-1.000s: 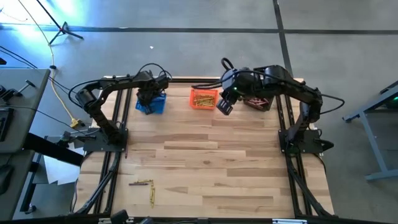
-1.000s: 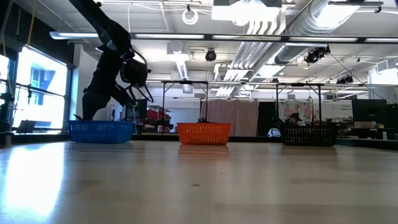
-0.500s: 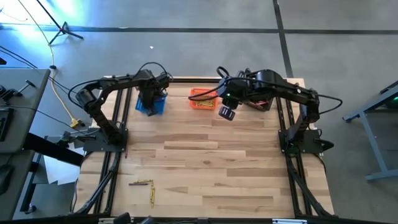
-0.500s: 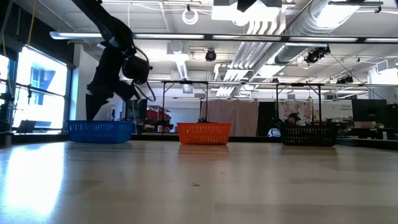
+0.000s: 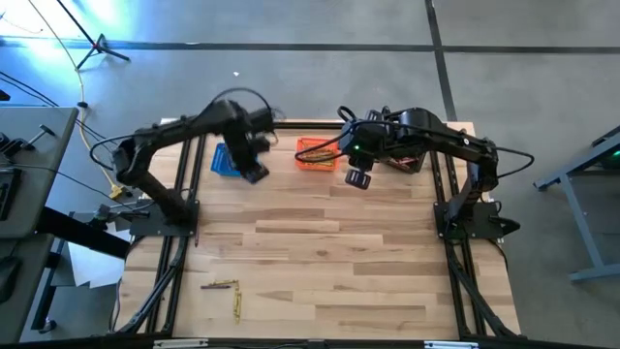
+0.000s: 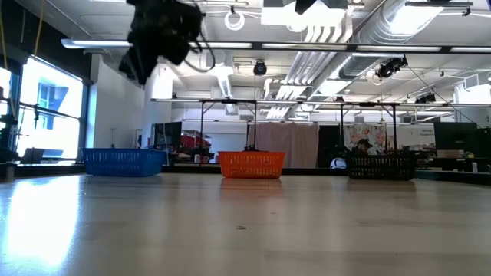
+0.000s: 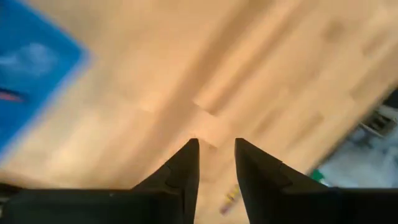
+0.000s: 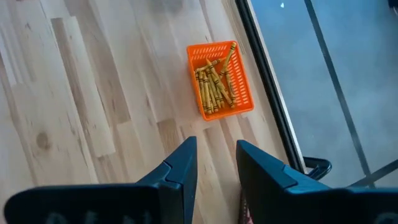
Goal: Sort crayons
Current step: Put the top yellow crayon into the orange bin
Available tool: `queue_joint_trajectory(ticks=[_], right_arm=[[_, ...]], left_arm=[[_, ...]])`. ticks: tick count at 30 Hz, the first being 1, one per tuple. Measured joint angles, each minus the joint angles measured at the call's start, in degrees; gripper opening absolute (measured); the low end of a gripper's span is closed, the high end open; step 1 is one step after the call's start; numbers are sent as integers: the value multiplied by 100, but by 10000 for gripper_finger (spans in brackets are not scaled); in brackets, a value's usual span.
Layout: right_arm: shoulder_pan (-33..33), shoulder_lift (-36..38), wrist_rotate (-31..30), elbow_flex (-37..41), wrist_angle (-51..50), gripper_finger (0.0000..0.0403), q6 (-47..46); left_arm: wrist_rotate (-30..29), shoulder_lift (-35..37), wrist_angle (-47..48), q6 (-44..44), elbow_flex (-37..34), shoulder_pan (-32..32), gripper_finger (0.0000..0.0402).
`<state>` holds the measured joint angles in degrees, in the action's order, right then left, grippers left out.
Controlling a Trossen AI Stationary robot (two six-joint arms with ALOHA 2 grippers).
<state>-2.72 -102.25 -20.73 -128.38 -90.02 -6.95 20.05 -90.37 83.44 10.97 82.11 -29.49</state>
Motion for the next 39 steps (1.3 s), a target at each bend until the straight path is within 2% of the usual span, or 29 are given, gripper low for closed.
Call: queue_joint_trajectory(ticks=[3, 10, 16, 20, 27, 39], right_arm=[[0, 1, 4, 0, 2, 99, 169], [0, 1, 5, 0, 5, 99, 662], [0, 1, 7, 0, 55, 99, 932], [2, 1, 7, -2, 72, 99, 999], [0, 1, 7, -2, 179, 99, 1089], [0, 1, 7, -2, 280, 99, 1151]], left_arm=[[-30, 278, -11, 735, 0, 942, 83], [-895, 587, -20, 2526, 0, 3379, 76], [-1170, 457, -80, 3765, -2, 5124, 76], [-1228, 134, -107, 4179, -2, 5999, 76], [-1234, -811, -1018, 4098, -2, 6736, 76], [-1294, -1954, -1219, 4094, -13, 6808, 76]])
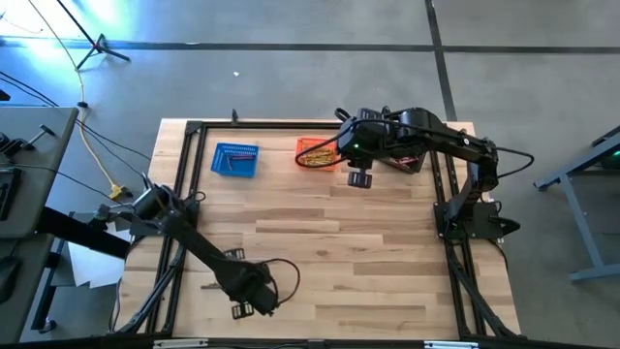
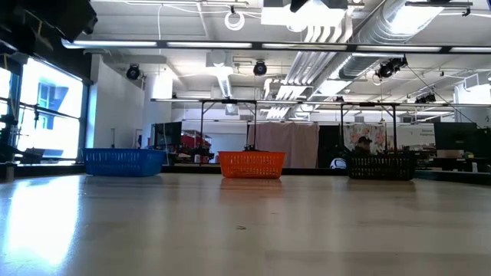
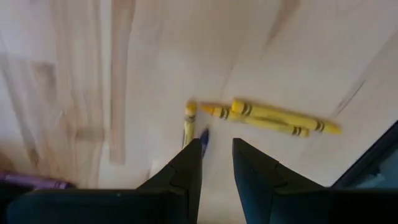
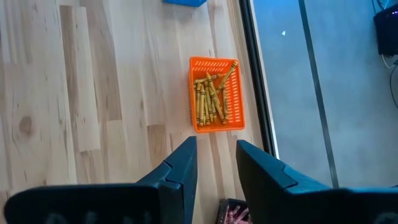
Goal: Sort crayons
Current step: Put the top yellow crayon into the orange bin
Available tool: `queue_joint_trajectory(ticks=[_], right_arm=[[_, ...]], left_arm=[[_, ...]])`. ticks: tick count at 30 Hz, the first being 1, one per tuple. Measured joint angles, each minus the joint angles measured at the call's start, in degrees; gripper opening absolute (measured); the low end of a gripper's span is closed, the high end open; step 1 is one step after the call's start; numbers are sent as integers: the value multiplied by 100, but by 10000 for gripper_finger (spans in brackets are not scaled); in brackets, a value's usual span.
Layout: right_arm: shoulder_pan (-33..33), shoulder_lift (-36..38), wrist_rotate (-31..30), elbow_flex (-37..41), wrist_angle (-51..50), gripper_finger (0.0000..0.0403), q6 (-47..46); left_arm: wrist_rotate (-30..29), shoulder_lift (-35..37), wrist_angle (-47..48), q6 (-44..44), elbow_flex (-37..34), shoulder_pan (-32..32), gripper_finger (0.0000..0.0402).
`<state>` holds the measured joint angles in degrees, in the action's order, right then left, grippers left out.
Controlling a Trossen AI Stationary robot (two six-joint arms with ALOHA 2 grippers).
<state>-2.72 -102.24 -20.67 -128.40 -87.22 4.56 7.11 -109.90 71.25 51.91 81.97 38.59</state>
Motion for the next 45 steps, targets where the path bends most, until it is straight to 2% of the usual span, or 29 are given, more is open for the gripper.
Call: queue_joint_trajectory(ticks=[5, 7, 12, 18, 22, 30, 40, 45], right_arm=[[2, 0, 0, 0, 50, 99, -19], [0, 0, 0, 0, 50, 99, -113], [0, 0, 4, 0, 75, 99, -334], [0, 0, 7, 0, 206, 99, -613], [0, 0, 7, 0, 223, 99, -742], [1, 0, 7, 0, 224, 99, -969], [1, 0, 4, 0, 224, 99, -998], [0, 0, 4, 0, 223, 99, -970]], left_arm=[[111, 159, -1046, 49, -587, 4, 76], [134, 346, -1126, 184, -857, 2, 76], [134, 1033, -1276, 165, -1525, -28, 76], [330, 1956, -2324, 473, -2586, -22, 76], [425, 2287, -2753, 699, -3042, -22, 76], [423, 2276, -3010, 396, -3354, -24, 76], [408, 2249, -3435, 252, -3405, -31, 76], [127, 2119, -3519, 130, -3403, -33, 76]])
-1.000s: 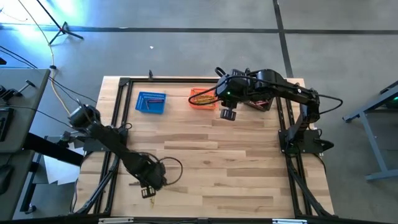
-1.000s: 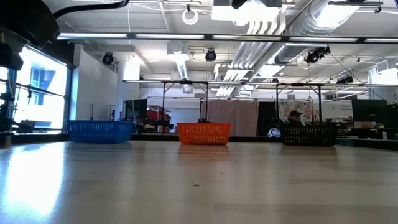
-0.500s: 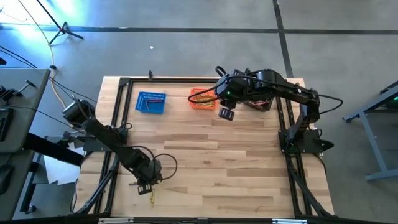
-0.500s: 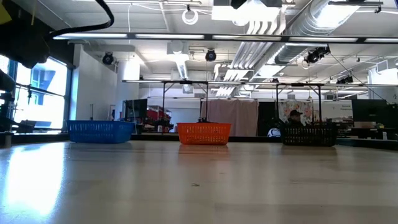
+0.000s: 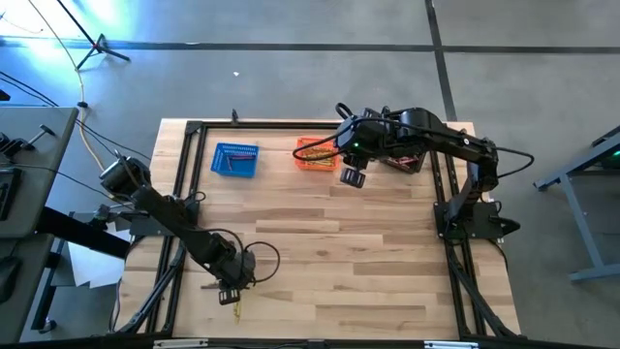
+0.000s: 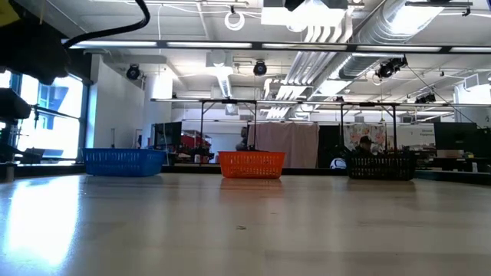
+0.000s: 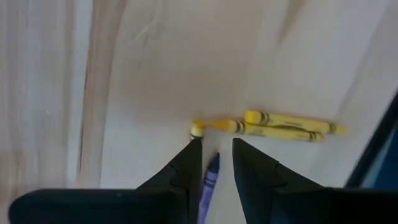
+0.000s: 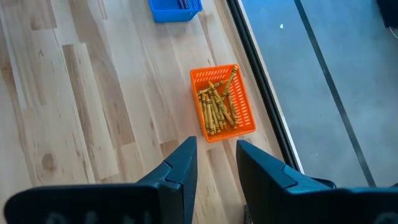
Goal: Sort crayons
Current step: Put the top yellow crayon into the orange bin
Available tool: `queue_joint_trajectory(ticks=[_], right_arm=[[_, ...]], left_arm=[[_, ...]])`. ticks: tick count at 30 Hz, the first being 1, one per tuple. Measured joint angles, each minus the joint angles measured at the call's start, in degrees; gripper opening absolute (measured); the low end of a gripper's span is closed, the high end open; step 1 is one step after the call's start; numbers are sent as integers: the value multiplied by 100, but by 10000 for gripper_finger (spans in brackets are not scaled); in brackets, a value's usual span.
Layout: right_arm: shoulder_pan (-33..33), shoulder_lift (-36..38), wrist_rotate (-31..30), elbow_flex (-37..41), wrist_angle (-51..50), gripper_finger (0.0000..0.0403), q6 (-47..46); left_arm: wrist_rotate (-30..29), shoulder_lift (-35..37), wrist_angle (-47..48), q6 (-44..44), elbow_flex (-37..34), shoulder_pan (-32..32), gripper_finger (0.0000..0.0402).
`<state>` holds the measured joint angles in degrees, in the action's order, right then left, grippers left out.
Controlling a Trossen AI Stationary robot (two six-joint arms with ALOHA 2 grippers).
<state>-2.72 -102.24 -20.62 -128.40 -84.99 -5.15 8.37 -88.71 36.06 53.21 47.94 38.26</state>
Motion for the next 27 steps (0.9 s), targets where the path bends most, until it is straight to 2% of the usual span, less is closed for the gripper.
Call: queue_joint_trajectory(ticks=[11, 27], right_arm=[[1, -2, -2, -2, 0, 99, 20], [2, -2, -2, -2, 11, 99, 4]], left_arm=[[29, -431, -168, 9, 0, -42, 76], [35, -426, 104, 234, -185, 156, 76]])
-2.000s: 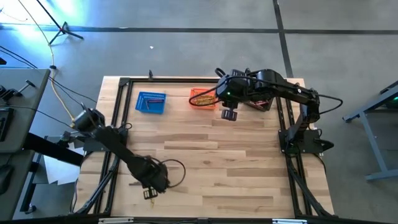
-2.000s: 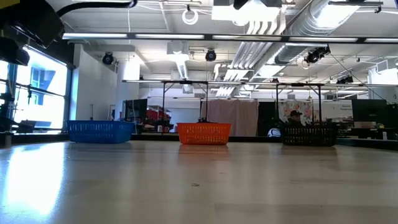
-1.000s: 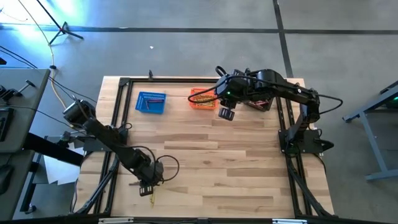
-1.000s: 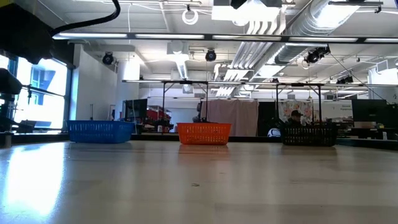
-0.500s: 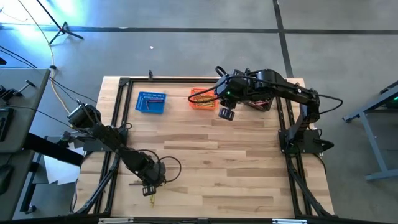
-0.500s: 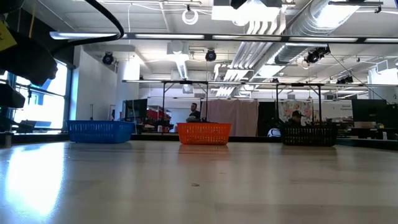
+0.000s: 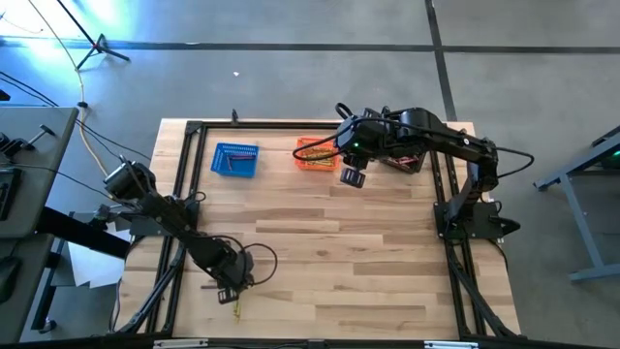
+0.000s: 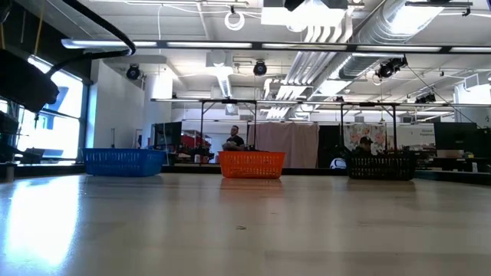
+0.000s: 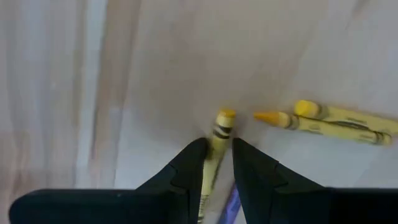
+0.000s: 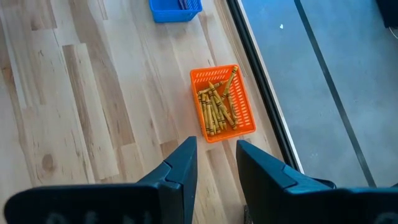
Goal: Sort crayons
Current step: Put the top yellow crayon into the orange bin
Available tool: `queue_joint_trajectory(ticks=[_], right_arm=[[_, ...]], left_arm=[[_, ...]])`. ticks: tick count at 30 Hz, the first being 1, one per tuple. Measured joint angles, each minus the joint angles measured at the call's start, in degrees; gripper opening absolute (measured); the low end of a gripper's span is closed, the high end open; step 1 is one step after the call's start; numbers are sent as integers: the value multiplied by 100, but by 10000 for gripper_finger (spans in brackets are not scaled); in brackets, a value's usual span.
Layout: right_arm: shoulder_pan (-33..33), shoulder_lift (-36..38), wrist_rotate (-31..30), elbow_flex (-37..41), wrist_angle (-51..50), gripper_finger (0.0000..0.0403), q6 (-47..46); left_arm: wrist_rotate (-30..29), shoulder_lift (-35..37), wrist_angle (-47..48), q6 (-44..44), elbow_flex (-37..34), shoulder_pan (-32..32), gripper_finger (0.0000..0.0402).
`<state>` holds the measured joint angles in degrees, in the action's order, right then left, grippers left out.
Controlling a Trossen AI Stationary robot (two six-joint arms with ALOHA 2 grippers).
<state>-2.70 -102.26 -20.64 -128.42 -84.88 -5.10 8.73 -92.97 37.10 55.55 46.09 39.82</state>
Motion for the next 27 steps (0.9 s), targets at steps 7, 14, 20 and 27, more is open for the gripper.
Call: queue_joint_trajectory(ticks=[7, 14, 20, 27], right_arm=[[-2, 0, 0, 0, 3, 99, 2], [0, 0, 0, 0, 11, 99, 4], [0, 0, 0, 0, 11, 99, 17], [-2, 0, -2, 0, 9, 99, 103]], left_arm=[[56, -2, -44, 404, -187, -59, 72], [357, -8, -97, 522, -195, -233, 7], [582, 42, -78, 476, -206, -464, 2], [134, 464, 738, -110, -233, -1055, 1]])
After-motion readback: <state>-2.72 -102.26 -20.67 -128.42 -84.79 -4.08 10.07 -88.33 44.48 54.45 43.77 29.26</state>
